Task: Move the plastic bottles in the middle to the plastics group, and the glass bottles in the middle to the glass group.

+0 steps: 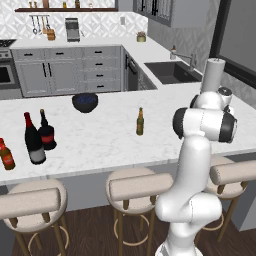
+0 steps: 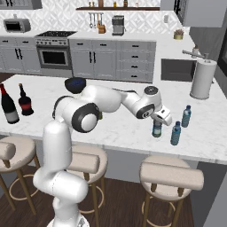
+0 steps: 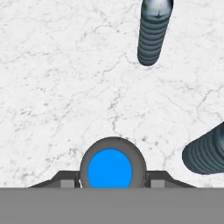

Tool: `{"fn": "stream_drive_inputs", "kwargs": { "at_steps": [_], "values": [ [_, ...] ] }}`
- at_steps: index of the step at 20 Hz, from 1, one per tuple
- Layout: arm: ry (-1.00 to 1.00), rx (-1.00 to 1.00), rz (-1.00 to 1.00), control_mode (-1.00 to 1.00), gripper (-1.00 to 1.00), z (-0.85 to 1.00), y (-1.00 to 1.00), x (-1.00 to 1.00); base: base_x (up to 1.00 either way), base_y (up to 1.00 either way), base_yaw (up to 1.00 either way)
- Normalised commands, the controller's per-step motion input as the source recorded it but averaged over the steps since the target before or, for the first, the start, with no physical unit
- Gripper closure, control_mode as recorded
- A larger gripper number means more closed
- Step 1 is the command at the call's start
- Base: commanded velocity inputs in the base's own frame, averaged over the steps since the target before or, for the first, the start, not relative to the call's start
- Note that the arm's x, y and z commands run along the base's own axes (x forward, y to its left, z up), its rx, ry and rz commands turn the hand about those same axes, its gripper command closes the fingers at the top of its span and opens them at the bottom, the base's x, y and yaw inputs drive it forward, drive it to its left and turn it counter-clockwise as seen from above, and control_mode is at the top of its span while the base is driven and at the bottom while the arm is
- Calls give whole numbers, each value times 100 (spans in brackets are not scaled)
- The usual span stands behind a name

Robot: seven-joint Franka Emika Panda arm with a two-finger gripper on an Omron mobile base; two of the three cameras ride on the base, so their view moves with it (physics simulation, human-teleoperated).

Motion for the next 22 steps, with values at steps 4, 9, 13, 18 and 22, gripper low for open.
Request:
{"fn": "stream_drive_inputs", "kwargs": {
  "at_steps": [4,9,13,18,22],
  "values": [
    [0,0,-1,-100,100,0,-12,20,0,0,0],
    [0,0,-1,-100,100,0,-15,5,0,0,0],
    [0,0,-1,-100,100,0,-10,0,0,0,0],
    [0,0,-2,-100,100,-16,-4,0,0,0,0],
    [0,0,-1,-100,100,-42,0,0,0,0,0]
  ]
}}
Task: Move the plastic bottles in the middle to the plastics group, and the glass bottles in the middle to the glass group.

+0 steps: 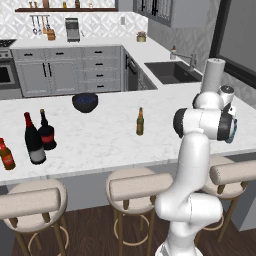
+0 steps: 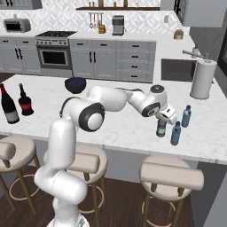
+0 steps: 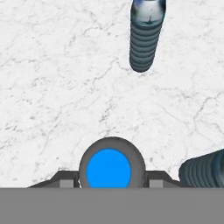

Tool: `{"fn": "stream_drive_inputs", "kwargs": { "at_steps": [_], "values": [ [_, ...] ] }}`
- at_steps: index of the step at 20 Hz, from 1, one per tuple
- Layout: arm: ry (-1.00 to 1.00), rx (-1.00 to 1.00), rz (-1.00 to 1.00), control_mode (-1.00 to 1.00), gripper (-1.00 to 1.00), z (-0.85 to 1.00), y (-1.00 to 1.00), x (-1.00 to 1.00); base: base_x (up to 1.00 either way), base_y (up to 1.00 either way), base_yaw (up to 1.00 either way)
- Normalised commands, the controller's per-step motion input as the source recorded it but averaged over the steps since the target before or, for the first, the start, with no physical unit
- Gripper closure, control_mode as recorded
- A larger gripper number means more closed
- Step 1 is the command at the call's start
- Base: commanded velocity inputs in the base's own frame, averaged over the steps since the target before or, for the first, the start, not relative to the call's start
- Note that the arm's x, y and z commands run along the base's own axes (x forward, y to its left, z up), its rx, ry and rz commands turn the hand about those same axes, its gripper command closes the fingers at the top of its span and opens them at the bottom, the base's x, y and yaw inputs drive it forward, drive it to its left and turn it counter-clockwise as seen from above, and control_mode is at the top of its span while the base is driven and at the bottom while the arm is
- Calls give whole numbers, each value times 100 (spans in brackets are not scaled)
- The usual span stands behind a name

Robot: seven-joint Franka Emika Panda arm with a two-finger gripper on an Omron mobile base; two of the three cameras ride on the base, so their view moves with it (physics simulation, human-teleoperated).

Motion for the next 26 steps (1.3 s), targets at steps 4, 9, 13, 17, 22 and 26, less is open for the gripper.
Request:
{"fn": "stream_drive_inputs", "kwargs": {
  "at_steps": [4,9,13,17,22,26],
  "values": [
    [0,0,0,-100,100,-13,0,0,0,0,0],
    [0,0,0,-100,-100,0,0,0,0,0,0],
    [-5,0,0,-100,-100,0,0,-5,0,0,0],
    [-2,0,0,-100,-100,0,4,0,0,0,0],
    [0,-1,0,-100,-100,14,5,0,0,0,0],
    [-1,-6,0,-100,-100,39,20,-15,0,0,0]
  ]
}}
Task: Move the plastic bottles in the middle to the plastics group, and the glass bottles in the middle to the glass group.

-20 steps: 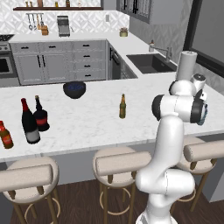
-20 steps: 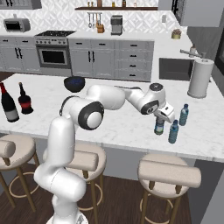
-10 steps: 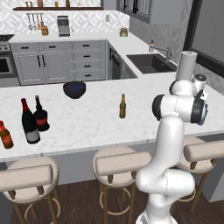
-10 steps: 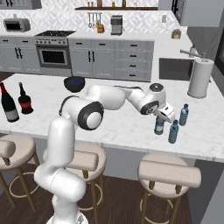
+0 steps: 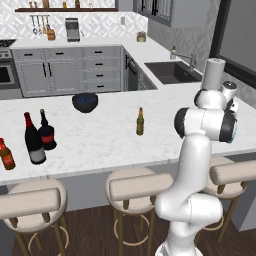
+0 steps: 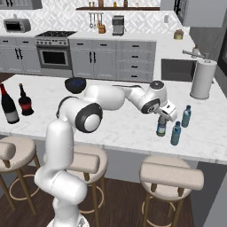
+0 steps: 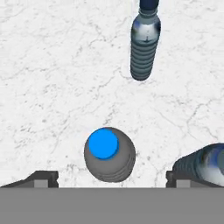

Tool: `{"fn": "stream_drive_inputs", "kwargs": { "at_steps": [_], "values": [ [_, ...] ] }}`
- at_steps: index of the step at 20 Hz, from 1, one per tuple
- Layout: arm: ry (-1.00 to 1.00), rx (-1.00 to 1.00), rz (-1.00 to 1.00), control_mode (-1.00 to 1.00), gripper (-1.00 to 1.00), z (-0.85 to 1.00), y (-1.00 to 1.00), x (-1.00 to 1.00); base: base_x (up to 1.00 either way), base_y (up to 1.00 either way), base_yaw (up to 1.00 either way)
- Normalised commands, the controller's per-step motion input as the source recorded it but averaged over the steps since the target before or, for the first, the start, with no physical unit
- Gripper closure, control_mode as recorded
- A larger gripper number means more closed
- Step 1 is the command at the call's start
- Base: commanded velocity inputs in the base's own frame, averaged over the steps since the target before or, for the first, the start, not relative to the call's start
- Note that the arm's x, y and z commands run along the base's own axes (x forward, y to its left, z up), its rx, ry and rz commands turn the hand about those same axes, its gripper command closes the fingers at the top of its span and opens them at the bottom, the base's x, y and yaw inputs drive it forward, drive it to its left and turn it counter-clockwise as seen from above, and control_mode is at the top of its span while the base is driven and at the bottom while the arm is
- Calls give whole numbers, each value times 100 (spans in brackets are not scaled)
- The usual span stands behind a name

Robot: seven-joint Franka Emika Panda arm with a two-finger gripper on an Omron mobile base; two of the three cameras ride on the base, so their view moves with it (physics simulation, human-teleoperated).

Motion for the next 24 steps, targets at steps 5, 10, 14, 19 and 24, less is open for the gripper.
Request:
{"fn": "stream_drive_inputs", "kwargs": {
  "at_steps": [5,10,14,19,24],
  "values": [
    [-7,-5,0,-100,-100,58,46,-42,0,0,0],
    [-1,-11,6,-100,-100,29,94,-32,0,0,0],
    [0,-12,14,-100,-100,6,100,0,0,0,0],
    [4,-10,19,-100,-100,3,100,0,0,0,0],
    [5,-7,24,-100,-100,0,100,11,0,0,0]
  ]
}}
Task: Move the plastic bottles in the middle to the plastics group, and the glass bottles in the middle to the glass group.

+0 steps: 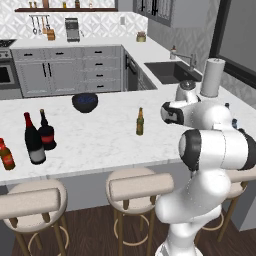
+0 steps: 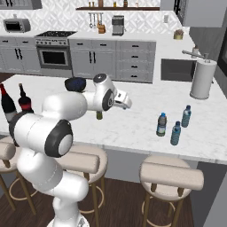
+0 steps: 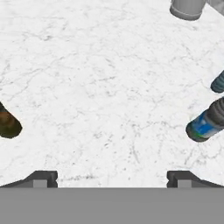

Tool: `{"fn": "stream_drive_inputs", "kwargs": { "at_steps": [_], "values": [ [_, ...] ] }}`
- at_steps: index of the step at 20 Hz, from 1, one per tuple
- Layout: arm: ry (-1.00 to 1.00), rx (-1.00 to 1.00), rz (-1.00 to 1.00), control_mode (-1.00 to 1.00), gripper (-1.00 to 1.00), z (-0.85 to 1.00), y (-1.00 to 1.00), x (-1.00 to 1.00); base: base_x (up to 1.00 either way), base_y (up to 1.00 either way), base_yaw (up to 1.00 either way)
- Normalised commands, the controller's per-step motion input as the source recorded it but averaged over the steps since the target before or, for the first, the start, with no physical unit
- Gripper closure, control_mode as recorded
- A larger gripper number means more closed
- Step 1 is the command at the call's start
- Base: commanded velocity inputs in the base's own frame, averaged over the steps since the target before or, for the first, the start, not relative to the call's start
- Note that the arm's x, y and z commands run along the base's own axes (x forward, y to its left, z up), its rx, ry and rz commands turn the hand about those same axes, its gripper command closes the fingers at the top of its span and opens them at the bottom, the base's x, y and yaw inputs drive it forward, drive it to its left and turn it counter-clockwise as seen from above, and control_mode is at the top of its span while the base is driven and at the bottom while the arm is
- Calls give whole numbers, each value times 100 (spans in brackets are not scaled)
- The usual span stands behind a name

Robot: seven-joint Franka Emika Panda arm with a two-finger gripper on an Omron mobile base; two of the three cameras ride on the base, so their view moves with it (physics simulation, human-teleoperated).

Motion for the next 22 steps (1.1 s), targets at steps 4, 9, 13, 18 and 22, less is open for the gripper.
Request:
{"fn": "stream_drive_inputs", "kwargs": {
  "at_steps": [4,9,13,18,22],
  "values": [
    [5,-3,28,-100,-100,0,100,15,0,0,0],
    [3,0,28,-100,-100,0,98,19,0,0,0],
    [0,0,28,-100,-100,0,80,8,0,0,0],
    [1,0,11,-100,-100,1,9,5,0,0,0],
    [0,0,0,-100,-100,-4,-7,31,0,0,0]
  ]
}}
